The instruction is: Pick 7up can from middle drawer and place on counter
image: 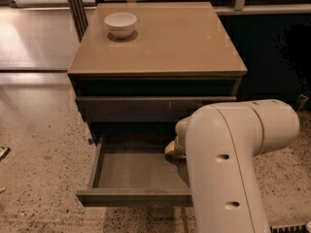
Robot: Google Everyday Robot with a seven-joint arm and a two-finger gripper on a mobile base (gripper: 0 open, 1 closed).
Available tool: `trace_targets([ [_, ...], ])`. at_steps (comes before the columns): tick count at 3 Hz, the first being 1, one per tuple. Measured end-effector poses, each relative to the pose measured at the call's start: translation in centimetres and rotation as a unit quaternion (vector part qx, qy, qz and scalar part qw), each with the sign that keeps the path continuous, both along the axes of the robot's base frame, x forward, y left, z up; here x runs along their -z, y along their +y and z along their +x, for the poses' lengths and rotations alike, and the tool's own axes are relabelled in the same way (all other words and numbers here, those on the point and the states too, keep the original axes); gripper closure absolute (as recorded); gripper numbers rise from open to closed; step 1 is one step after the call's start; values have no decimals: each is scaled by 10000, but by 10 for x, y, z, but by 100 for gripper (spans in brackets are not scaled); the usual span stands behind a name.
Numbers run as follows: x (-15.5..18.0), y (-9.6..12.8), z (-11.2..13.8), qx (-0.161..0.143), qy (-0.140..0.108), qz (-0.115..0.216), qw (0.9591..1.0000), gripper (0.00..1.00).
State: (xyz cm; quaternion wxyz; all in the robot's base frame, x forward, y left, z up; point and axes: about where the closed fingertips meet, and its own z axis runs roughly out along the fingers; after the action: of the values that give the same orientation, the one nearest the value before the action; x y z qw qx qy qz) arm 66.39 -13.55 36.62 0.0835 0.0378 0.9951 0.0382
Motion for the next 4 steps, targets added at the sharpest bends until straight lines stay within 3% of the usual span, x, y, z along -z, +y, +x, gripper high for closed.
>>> trace_targets([
  [2,-9,-2,2,145,-168,-209,9995,65],
  [3,-40,-5,-16,-121,-299,-103,9994,89],
  [4,-100,-5,-35,-435,-362,181,9982,100],
])
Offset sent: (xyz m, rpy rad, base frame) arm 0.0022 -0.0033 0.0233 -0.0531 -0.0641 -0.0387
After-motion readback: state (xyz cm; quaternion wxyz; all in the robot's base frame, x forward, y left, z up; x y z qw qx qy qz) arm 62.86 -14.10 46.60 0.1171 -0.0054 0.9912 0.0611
